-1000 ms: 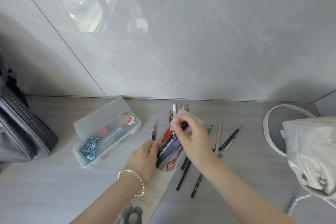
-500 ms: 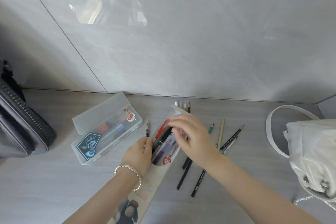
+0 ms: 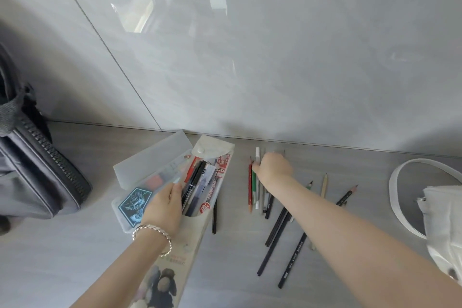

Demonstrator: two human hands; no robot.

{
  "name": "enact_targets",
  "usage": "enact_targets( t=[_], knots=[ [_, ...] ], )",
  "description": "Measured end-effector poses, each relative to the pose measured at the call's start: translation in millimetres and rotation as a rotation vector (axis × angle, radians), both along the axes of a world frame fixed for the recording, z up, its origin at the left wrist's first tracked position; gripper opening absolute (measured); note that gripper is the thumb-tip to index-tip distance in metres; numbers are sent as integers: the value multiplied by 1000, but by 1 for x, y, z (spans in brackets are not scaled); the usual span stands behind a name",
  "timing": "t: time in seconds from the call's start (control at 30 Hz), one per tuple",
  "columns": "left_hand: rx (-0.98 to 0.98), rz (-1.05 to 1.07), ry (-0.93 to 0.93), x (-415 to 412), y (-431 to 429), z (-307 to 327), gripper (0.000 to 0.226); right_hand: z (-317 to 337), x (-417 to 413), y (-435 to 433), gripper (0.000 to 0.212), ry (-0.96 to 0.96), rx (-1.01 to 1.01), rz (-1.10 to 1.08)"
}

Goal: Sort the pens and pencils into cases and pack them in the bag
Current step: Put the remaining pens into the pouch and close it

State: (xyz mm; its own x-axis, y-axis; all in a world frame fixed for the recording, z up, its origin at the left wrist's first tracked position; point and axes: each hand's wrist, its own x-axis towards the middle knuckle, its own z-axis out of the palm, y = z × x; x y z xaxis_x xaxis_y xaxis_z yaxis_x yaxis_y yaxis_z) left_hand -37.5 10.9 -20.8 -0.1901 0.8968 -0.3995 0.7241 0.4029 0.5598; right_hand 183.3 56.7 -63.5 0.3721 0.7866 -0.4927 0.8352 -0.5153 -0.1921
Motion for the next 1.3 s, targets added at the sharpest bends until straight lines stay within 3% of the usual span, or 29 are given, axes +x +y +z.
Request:
enact_targets(
  t=[0.13,0.23,0.37,0.5,0.67,0.77,0.9,1.03,1.17,1.3],
  knots=[
    [-7,1,-7,-2,-2,0,44,0,-5,0,39,-13,-41,17],
    [-12,3,-5,-4,-1,2,44,0,-1,-5,24,11,-40,38],
    [2,11,20,-9,1,5,44,4,16,-17,23,59,-23,14],
    [5,-8,11,-8,-1,6,43,25,33,-19,36,331,134,-59],
    [-35,-96,-72,7,-12,0,41,85,31,-35,19,870,571,-158],
    [-29,-157,-98,19,-19,3,39,98,14,-53,15,1132,509,-93],
    [-18,-216,-145,34,-24,8,39,90,-2,-78,19,1078,312,-14],
    [-35,-268,-125,37,-29,7,40,92,-6,-95,12,1154,240,-16],
    [-38,-277,-104,39,-32,7,39,83,-10,-97,25,1130,423,-221],
    [-39,-236,-129,40,-30,7,39,74,-14,-95,18,763,628,-147]
  ],
)
